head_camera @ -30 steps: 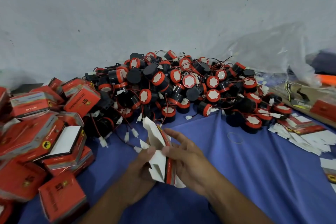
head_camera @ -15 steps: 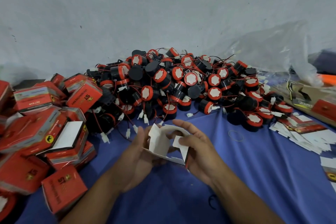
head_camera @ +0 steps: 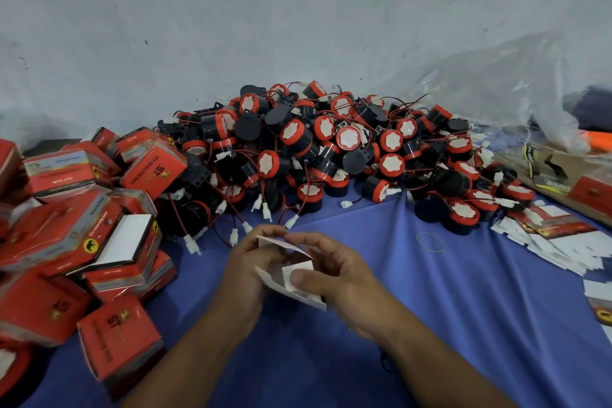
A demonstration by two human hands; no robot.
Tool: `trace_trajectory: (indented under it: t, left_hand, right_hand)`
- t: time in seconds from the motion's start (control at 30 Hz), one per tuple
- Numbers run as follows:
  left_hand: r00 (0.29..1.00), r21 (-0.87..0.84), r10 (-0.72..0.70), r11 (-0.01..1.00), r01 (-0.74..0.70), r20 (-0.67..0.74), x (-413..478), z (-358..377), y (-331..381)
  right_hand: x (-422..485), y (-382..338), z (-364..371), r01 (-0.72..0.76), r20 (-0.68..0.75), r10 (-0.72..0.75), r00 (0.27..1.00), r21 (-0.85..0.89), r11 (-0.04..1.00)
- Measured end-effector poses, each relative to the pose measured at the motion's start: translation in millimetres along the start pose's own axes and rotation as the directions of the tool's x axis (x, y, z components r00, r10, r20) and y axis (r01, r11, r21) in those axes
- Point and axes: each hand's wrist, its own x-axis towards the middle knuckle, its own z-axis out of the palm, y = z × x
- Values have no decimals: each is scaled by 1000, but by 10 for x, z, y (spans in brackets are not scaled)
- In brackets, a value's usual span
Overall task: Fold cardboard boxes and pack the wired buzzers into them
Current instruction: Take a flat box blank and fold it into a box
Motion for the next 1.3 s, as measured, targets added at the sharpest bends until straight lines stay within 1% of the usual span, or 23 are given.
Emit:
trace_trajectory:
  t: [0.07,0.1,0.2,0.27,0.3,0.37,0.4,0.43,0.53,0.6,0.67,0.73,0.8,0.83,0.87,0.9,0.93,0.97,1.0,1.03,1.07,1.17,1.3]
  left_hand:
    - [992,9,72,997,-73,107,3,48,72]
    - [984,47,91,994,-99,150,2,99,86]
    - [962,161,89,978,-134,257,-14,208,151]
    - [920,304,159,912,-276,357,-22,199,120]
    - [907,336,195,883,-328,373,-55,158,82]
    - [927,328,267,879,-347,264,-95,103,48]
    - [938,324,295,883,-340,183,-98,127,61]
    - [946,344,300,881,-324,122,-96,122,55]
    - [954,406,300,869,-283,23,-64,81,54]
    - [956,394,292,881,-262,-18,-58,40,80]
    - [961,389,275,887,-250,-11,-61,32,94]
    - [969,405,247,883,-237,30,-67,42,84]
    - [974,399,217,890,-223,61,-86,84,61]
    - [976,391,200,895,-216,82,-101,118,41]
    - [975,402,187,889,-219,116,-121,163,27]
    - [970,450,191,860,-241,153,-144,207,2]
    - [958,533,215,797,-285,190,-174,248,-23]
    - [938,624,259,700,-347,231,-202,286,-46]
    - [913,694,309,596,-404,266,-225,314,-56]
    - [894,737,356,519,-432,273,-235,324,-48]
    - [879,756,401,484,-441,256,-229,314,-32]
    - [834,772,507,433,-466,219,-189,215,24]
    - [788,767,519,339,-545,331,-204,204,73]
  right_hand:
    - [44,-6,-41,64,-122,-56,991,66,996]
    - [61,-21,-82,99,-190,-76,979,116,988]
    - [94,-44,-207,149,-306,-78,949,214,966]
    - [89,-33,-232,153,-384,-78,920,170,973]
    - [78,-30,-214,151,-417,-110,902,68,986]
    - [45,-10,-149,137,-386,-185,904,-148,979]
    - [33,2,-115,132,-338,-186,923,-176,975]
    - [28,16,-85,124,-291,-162,943,-144,982]
    - [22,60,-27,76,-142,-71,987,24,997]
    - [20,63,-19,70,-96,-72,993,-19,997]
    - [29,58,-20,91,-136,-102,985,-88,992]
    - [47,53,-42,110,-238,-129,963,-91,990]
    - [69,40,-77,115,-361,-157,919,-135,984]
    - [75,37,-92,131,-403,-159,901,-96,987]
    - [82,25,-99,155,-429,-142,892,-5,988]
    - [88,9,-99,174,-433,-113,894,105,979]
    - [89,-1,-100,188,-425,-91,901,192,963]
    - [89,-6,-92,196,-410,-79,909,250,948]
    - [81,-6,-81,200,-387,-78,919,287,937]
    - [68,-6,-64,196,-355,-77,932,313,929]
    - [62,-7,-46,182,-318,-77,945,315,931]
    - [32,-43,-25,135,-227,-84,970,219,966]
    - [8,-165,-103,38,-257,-42,966,-23,999]
